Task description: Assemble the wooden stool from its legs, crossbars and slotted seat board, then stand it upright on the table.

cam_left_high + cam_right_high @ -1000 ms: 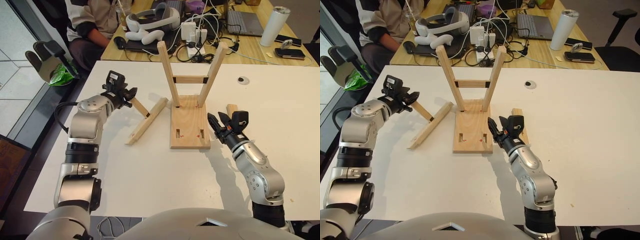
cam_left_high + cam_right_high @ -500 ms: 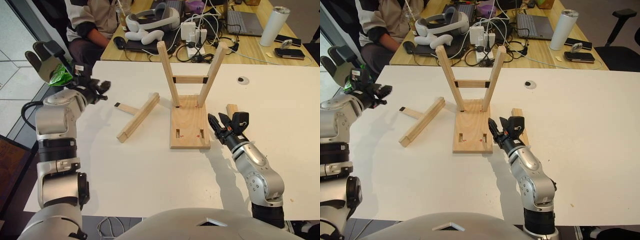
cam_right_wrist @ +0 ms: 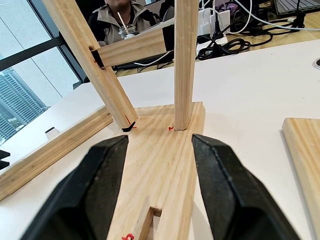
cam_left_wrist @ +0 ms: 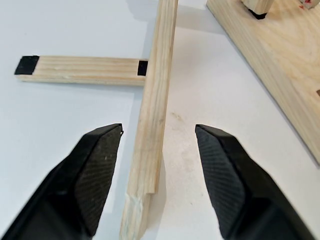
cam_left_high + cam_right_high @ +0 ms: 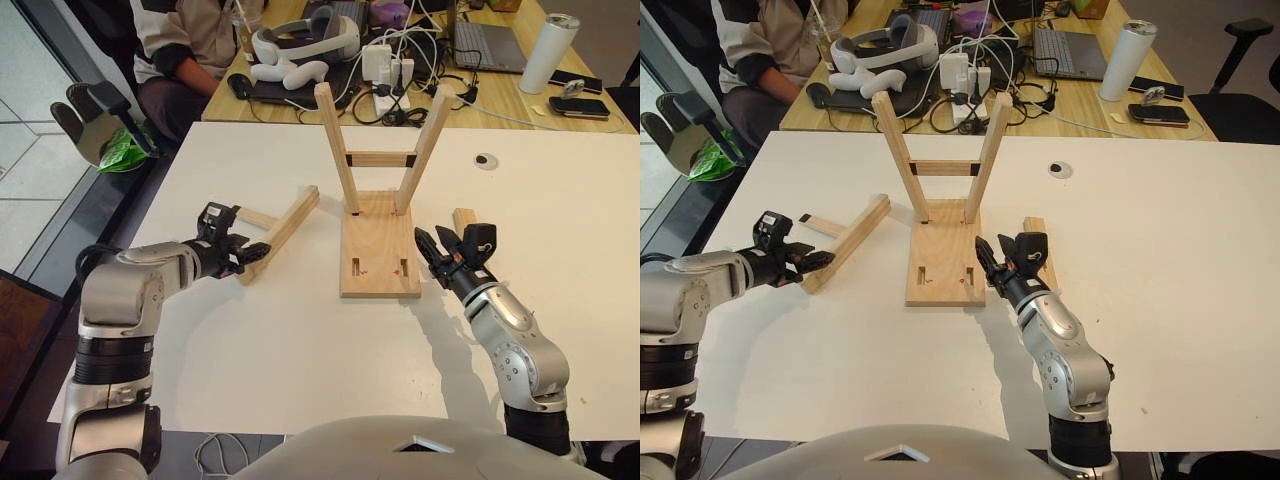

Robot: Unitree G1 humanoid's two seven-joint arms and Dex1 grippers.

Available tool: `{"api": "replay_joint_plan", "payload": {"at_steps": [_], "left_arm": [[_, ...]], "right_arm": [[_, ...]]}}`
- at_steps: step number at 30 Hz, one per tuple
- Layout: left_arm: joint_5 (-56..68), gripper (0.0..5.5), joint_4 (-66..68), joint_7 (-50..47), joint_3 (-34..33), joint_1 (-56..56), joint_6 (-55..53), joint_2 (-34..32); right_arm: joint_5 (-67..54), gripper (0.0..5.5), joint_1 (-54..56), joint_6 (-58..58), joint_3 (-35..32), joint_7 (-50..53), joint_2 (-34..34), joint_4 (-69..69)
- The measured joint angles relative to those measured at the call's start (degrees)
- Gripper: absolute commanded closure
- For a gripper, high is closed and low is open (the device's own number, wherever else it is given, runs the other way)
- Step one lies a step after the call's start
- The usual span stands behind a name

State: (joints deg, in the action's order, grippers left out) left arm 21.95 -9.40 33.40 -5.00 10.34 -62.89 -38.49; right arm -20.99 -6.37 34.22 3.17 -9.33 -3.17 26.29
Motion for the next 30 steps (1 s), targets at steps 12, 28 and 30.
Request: {"api": "replay_joint_plan", "payload": {"at_steps": [12,28,30], "left_arm": [[-2.4,3.62,1.9,-3.1,3.9,-1.4,1.4,1.6],[-4.4,4.47,3.6,-5.2,4.0,-1.0,6.3,4.7],[-8.2,4.47,4.0,-8.1,4.5,-1.8,9.9,4.2]], "right_arm": [[-0.1,3.13,0.8,0.9,0.1,-0.1,-0.1,0.0],[0.0,3.13,1.9,0.9,0.6,-0.1,-0.1,0.0],[0.0,3.13,2.0,0.9,0.7,-0.1,-0.2,0.0]]}}
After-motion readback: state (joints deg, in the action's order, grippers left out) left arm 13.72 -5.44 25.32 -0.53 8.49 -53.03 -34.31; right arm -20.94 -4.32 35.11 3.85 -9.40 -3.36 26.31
